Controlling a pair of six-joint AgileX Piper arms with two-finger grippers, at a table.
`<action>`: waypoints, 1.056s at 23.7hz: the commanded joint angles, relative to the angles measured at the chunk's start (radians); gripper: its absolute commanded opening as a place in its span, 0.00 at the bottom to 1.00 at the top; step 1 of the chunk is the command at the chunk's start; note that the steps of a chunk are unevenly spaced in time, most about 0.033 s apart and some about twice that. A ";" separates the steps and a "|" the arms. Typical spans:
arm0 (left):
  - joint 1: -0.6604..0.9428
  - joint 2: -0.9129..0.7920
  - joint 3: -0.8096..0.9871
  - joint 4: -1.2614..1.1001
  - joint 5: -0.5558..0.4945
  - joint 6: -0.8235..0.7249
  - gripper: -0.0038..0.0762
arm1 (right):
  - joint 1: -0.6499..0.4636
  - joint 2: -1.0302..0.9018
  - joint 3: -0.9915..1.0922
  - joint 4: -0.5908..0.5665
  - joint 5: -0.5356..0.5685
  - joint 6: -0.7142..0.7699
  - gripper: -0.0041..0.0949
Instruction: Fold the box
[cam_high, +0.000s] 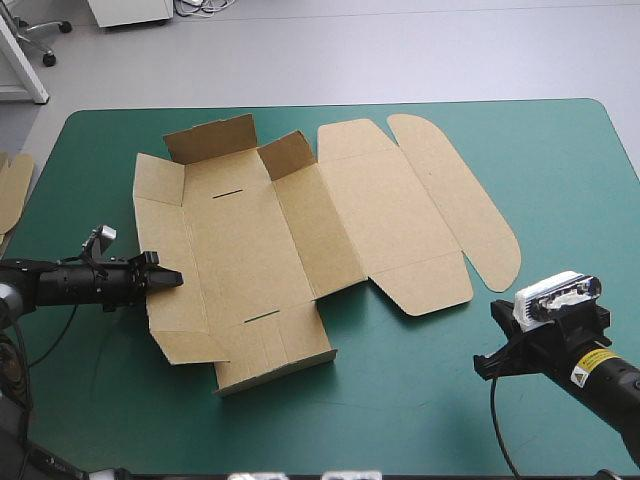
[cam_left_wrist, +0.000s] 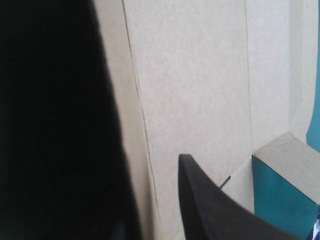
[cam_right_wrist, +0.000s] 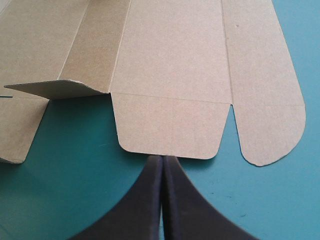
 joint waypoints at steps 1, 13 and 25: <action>-0.006 -0.036 -0.023 -0.083 0.040 0.041 0.13 | -0.005 0.005 -0.030 -0.004 -0.070 0.002 0.01; -0.092 -0.036 -0.359 0.207 0.127 -0.067 0.03 | -0.005 0.018 -0.030 -0.003 -0.044 0.032 0.01; -0.544 -0.036 -0.684 0.637 0.015 -0.193 0.03 | -0.005 0.184 -0.030 0.076 -0.161 0.000 0.01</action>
